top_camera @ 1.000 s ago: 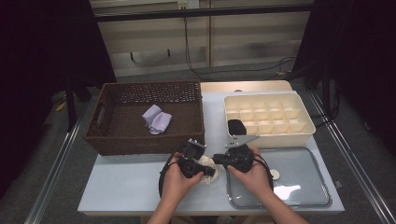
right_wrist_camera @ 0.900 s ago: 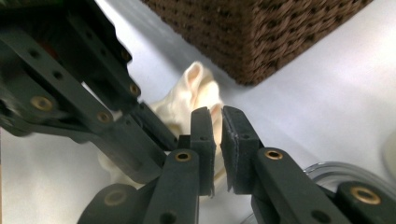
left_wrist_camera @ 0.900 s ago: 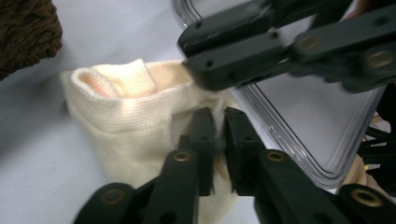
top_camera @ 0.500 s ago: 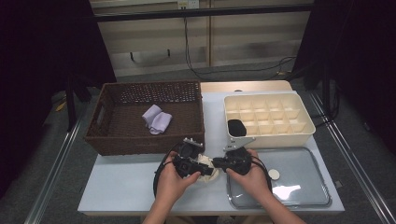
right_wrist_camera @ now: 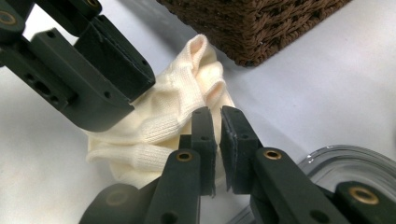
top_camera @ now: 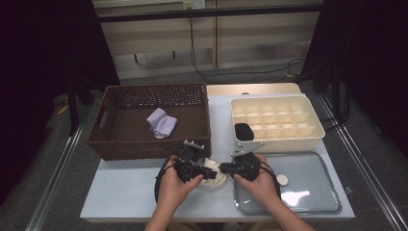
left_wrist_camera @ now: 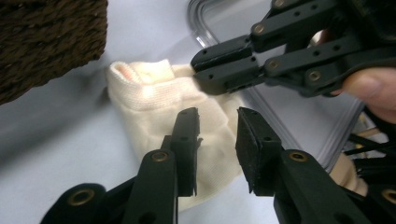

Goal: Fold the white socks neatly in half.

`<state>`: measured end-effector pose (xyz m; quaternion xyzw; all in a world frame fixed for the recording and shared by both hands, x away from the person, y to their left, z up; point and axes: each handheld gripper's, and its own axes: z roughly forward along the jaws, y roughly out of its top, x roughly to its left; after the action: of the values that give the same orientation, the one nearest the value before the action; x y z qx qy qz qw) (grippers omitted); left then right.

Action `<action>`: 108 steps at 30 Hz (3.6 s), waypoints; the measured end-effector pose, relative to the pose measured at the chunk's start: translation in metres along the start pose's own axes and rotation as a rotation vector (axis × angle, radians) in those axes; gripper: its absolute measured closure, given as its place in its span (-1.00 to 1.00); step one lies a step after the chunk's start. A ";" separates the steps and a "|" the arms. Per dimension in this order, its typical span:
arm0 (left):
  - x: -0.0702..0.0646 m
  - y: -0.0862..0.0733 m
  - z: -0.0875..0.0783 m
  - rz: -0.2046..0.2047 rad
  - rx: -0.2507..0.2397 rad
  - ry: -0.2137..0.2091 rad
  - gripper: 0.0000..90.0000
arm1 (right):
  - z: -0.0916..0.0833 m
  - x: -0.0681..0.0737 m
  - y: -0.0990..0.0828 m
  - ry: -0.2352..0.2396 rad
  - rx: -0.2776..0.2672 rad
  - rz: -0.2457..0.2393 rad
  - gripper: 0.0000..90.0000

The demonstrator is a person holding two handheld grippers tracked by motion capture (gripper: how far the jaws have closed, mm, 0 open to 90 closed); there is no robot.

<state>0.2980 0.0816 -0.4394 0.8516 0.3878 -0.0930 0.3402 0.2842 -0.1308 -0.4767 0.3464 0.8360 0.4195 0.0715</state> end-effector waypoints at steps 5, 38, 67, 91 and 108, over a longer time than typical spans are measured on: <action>-0.001 -0.003 0.011 0.019 0.058 -0.002 0.59 | 0.000 0.001 0.000 -0.001 0.001 -0.001 0.85; -0.010 -0.002 0.028 0.046 0.039 -0.009 0.99 | -0.009 0.004 0.010 0.018 -0.038 0.002 0.77; 0.022 -0.019 -0.016 -0.067 -0.074 0.075 0.37 | 0.001 -0.001 0.001 0.018 0.010 -0.010 0.93; 0.019 -0.019 0.012 -0.090 -0.042 0.017 0.34 | -0.003 -0.001 -0.003 0.000 0.001 -0.018 0.93; 0.016 -0.015 0.013 -0.101 -0.008 0.046 0.84 | -0.006 0.022 0.005 0.045 -0.010 -0.058 0.91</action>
<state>0.2992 0.0896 -0.4636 0.8315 0.4383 -0.0891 0.3294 0.2682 -0.1187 -0.4659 0.3121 0.8450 0.4291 0.0664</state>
